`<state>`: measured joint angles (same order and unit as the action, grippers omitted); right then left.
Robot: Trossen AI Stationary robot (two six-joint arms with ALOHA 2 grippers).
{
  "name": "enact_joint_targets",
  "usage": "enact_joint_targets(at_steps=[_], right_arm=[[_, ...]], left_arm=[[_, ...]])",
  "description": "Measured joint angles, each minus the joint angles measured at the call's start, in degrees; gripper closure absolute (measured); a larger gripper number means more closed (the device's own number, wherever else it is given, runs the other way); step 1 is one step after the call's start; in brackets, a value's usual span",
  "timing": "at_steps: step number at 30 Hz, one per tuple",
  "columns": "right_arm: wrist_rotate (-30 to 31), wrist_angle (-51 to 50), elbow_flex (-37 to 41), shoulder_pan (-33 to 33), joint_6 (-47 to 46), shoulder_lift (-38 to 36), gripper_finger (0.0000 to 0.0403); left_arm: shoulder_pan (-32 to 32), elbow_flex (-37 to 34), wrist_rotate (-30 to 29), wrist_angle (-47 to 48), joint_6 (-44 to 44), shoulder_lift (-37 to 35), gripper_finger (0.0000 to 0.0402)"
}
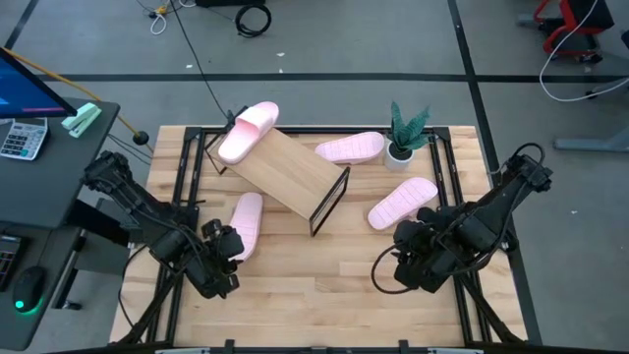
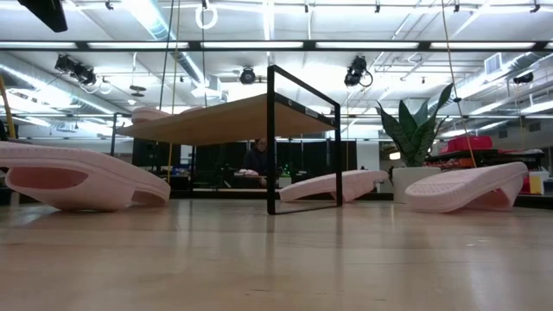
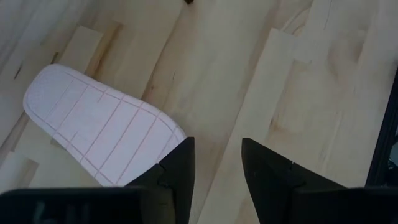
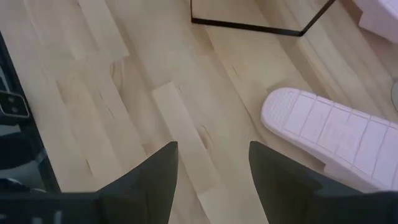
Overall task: Pick and place slides into the shelf
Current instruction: Put the pink slipper on the shelf
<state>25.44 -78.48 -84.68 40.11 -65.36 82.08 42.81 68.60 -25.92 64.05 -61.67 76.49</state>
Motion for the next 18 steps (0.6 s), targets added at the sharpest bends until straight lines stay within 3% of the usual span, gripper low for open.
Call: enact_joint_targets(at_steps=[9, 18], right_arm=[[1.3, 3.9, 0.0, -0.4, 1.1, 0.0, 0.0199], [2.2, 6.7, 0.1, -0.4, 1.1, 0.0, 0.0199]], left_arm=[[2.2, -0.2, 0.2, 3.0, 2.4, 0.5, 0.0245], [4.5, -5.1, 0.6, 2.8, 5.9, 0.4, 0.0161]])
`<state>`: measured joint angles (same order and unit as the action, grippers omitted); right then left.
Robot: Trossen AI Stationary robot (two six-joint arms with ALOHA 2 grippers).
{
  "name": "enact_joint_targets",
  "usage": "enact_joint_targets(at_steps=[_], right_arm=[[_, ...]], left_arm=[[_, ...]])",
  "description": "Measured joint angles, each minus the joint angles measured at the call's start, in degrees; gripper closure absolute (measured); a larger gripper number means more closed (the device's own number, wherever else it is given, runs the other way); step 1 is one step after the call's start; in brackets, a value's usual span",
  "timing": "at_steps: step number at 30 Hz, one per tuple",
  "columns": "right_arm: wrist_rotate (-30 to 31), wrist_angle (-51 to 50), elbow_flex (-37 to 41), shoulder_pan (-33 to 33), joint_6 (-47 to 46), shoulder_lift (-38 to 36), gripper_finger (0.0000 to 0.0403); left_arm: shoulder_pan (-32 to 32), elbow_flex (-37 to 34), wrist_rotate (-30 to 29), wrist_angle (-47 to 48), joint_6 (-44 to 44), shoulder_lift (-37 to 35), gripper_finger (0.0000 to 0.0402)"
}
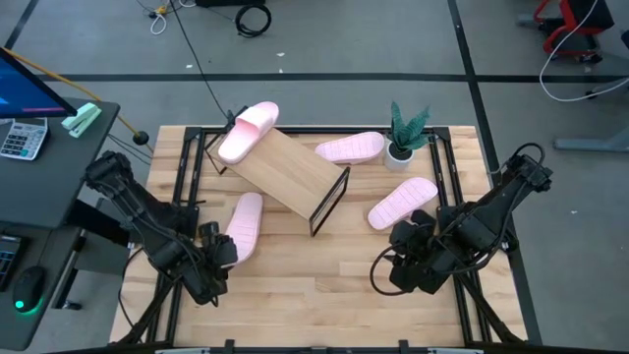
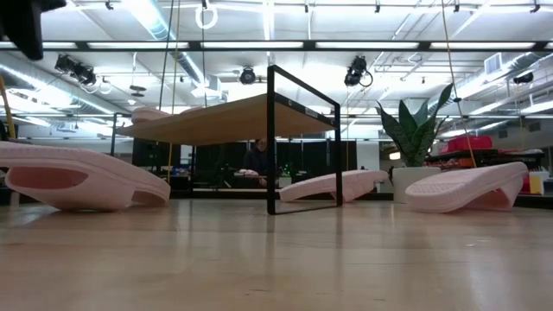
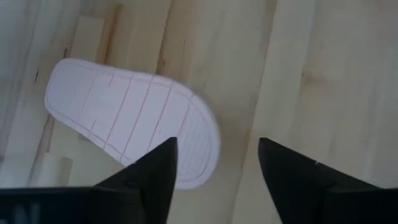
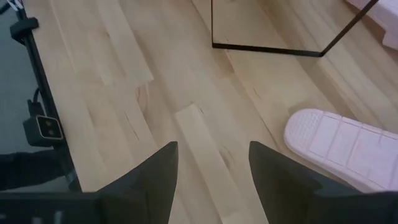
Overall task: Pick and place slides into the shelf
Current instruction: Put the pink slipper on the shelf
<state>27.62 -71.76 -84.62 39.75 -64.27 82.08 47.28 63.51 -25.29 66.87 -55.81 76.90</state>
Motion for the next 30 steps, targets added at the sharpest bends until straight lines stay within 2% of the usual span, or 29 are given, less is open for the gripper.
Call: enact_joint_targets(at_steps=[4, 8, 13, 23, 30], right_arm=[[0.3, 1.4, 0.0, 0.0, 0.0, 0.0, 0.0199], [0.3, 2.3, 0.0, 0.0, 0.0, 0.0, 0.0199], [0.2, 3.3, 0.0, 0.0, 0.0, 0.0, 0.0199], [-0.1, 4.4, 0.0, -1.5, -0.3, 0.0, 0.0199], [-0.2, 4.4, 0.0, -2.3, -0.1, 0.0, 0.0199]], left_arm=[[1.0, -4.3, 0.0, -1.5, 0.2, 0.0, 0.0123], [2.3, -8.4, 0.0, -3.0, 0.6, 0.0, 0.0106], [3.6, -12.1, 0.1, -7.4, 5.5, 0.0, 0.0104], [4.3, -12.4, -0.5, -8.7, 12.7, 0.0, 0.0102], [4.7, -12.4, 0.8, -9.7, 13.0, 3.6, 0.0102]])
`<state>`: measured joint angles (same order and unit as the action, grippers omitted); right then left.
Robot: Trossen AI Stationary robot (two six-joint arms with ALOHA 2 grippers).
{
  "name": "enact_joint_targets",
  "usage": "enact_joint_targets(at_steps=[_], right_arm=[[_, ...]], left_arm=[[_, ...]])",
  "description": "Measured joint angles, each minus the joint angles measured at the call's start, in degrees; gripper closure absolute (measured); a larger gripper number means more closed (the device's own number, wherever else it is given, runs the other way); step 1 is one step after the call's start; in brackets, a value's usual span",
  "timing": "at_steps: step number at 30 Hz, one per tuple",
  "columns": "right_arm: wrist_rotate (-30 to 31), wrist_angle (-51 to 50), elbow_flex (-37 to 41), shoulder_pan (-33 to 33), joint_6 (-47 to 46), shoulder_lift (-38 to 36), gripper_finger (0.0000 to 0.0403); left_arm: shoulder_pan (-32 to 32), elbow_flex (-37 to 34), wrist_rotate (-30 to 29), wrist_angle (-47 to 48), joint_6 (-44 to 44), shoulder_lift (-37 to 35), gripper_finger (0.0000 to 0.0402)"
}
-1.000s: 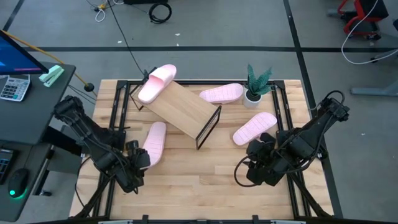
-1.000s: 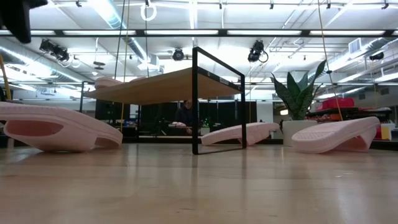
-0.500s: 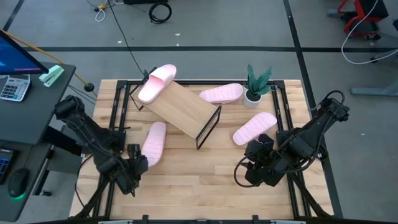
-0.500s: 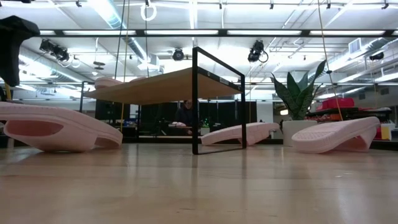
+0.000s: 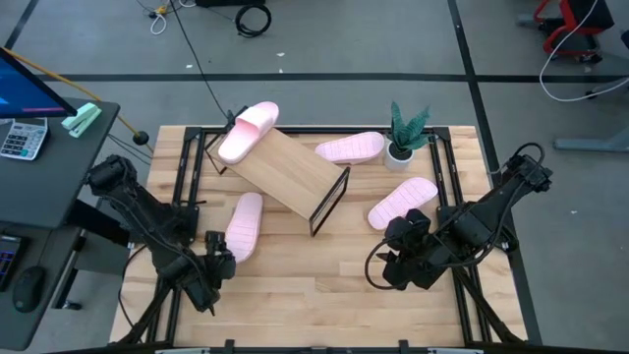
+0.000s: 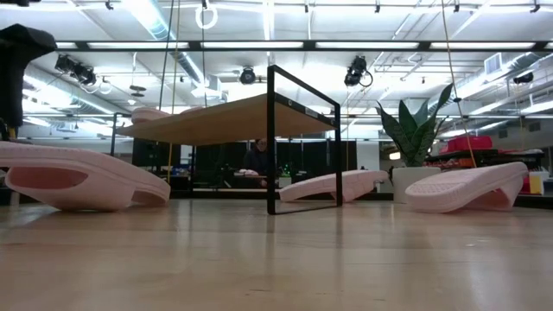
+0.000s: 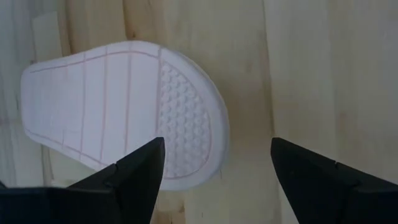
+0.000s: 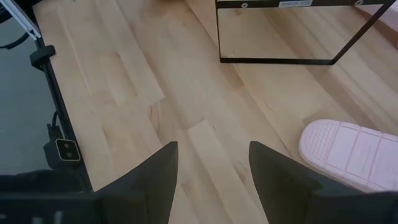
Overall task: Pick and place slides into the shelf
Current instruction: Put the pink slipper on the shelf
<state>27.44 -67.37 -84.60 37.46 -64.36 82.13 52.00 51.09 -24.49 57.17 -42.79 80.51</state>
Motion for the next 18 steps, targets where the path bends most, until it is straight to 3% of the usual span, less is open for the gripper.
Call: enact_joint_targets(at_steps=[7, 18], right_arm=[[-0.1, 0.0, 0.0, 0.0, -0.2, 0.0, 0.0199], [-0.8, 0.5, 0.0, 0.0, -0.6, 0.0, 0.0199]], left_arm=[[0.0, 0.1, -0.6, 0.8, -0.6, 7.1, 0.0102], [0.0, 0.0, -4.5, 4.8, -8.7, 18.1, 0.0103]])
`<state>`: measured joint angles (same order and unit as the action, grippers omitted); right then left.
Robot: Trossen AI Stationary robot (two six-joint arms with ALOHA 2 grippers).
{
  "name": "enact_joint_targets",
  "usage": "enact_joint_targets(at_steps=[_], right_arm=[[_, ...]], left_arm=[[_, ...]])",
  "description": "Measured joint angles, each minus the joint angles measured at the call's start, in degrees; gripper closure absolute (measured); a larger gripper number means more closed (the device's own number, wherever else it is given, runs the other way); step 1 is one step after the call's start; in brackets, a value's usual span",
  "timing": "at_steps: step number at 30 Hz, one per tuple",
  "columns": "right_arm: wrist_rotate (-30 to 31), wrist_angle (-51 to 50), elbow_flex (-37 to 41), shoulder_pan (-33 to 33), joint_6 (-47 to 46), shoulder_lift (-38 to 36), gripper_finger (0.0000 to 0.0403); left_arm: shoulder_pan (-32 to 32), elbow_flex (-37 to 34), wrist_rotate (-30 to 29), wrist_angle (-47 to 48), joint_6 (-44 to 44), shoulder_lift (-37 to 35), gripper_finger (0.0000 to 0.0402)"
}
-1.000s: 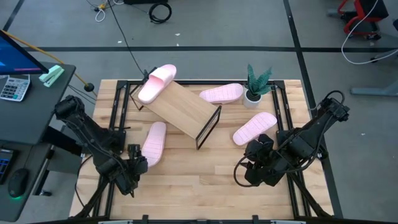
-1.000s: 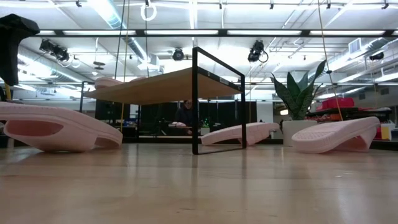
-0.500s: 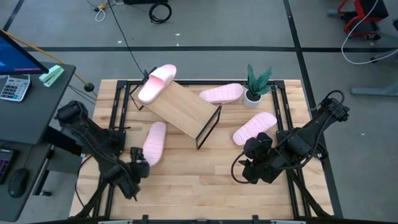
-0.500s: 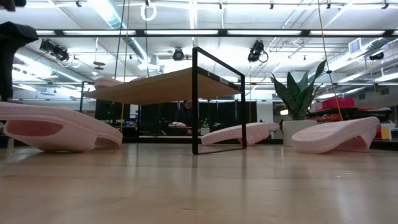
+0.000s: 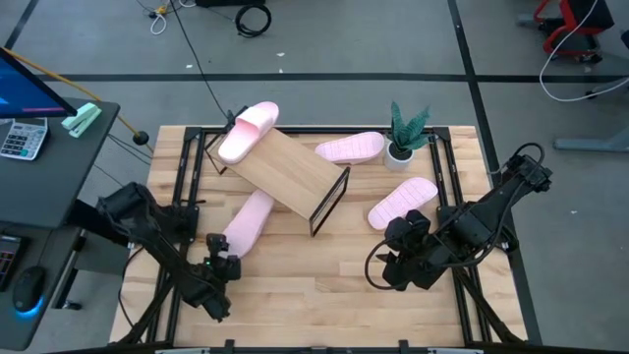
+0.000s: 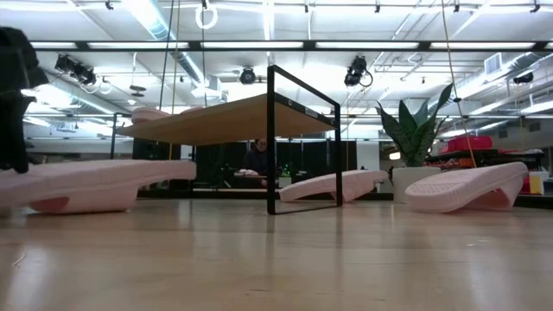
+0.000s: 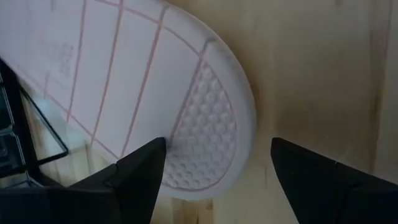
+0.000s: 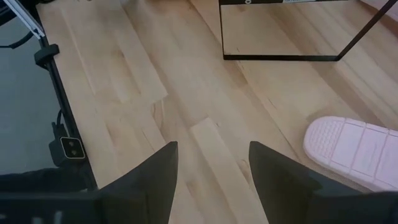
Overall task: Pick and place slides into the shelf
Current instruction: Put the pink slipper on the shelf
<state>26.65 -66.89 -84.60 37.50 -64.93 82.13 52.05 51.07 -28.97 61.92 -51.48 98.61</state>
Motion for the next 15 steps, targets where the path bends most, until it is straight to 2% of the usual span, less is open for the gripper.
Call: enact_joint_targets(at_steps=[9, 15], right_arm=[[0.3, 0.2, 0.0, 0.0, 0.2, 0.0, 0.0199], [0.5, 0.2, 0.0, 0.0, 0.5, 0.0, 0.0199]], left_arm=[[-0.1, 0.0, -1.9, 0.1, -7.0, 1.6, 0.0106], [-0.2, 3.1, -0.6, 5.3, -12.0, 1.5, 0.0138]])
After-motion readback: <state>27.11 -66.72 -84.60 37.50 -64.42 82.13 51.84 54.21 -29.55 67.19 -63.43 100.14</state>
